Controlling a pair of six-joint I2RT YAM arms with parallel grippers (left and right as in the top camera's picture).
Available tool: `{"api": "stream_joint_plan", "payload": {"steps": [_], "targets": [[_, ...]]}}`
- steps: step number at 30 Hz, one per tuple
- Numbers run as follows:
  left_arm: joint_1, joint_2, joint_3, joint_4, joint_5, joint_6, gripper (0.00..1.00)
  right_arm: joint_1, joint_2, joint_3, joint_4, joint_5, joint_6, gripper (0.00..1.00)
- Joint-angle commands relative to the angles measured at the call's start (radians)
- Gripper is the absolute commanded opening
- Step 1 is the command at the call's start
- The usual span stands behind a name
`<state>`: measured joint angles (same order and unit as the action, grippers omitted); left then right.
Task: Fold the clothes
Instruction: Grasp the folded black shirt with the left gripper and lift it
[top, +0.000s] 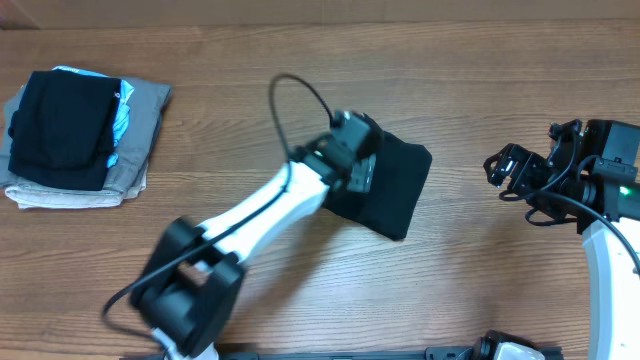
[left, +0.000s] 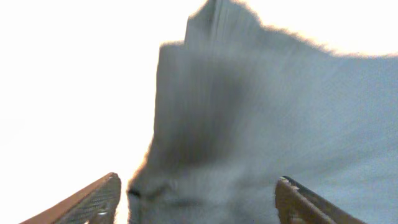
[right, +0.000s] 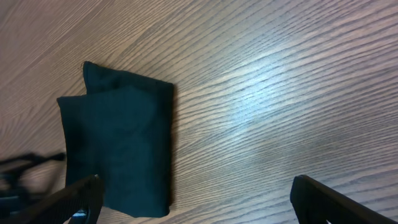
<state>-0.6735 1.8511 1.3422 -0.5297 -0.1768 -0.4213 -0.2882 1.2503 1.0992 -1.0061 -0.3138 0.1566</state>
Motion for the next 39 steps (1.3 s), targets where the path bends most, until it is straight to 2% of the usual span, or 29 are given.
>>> {"api": "stream_joint_plan", "payload": {"steps": [1, 5, 11, 18, 33, 34, 36, 39], "targets": [[0.045, -0.108, 0.062, 0.02, 0.071, 0.116, 0.84, -0.004, -0.009, 0.028, 0.005, 0.003, -0.004, 1.0], [0.097, -0.083, 0.061, 0.022, 0.076, 0.131, 0.82, -0.004, -0.009, 0.028, 0.005, 0.003, -0.004, 1.0], [0.137, 0.052, 0.061, 0.031, 0.199, 0.225, 0.77, -0.004, -0.009, 0.028, 0.005, 0.003, -0.004, 1.0], [0.14, 0.166, 0.061, 0.048, 0.335, 0.265, 0.76, -0.004, -0.009, 0.028, 0.005, 0.003, -0.004, 1.0], [0.14, 0.29, 0.061, 0.021, 0.351, 0.196, 0.71, -0.004, -0.009, 0.028, 0.005, 0.003, -0.004, 1.0], [0.14, 0.306, 0.061, 0.021, 0.351, 0.196, 0.68, -0.004, -0.009, 0.028, 0.005, 0.003, -0.004, 1.0], [0.14, 0.322, 0.061, 0.016, 0.354, 0.195, 0.56, -0.004, -0.009, 0.028, 0.005, 0.003, -0.004, 1.0], [0.14, 0.327, 0.061, 0.01, 0.354, 0.196, 0.3, -0.004, -0.009, 0.028, 0.005, 0.003, -0.004, 1.0]]}}
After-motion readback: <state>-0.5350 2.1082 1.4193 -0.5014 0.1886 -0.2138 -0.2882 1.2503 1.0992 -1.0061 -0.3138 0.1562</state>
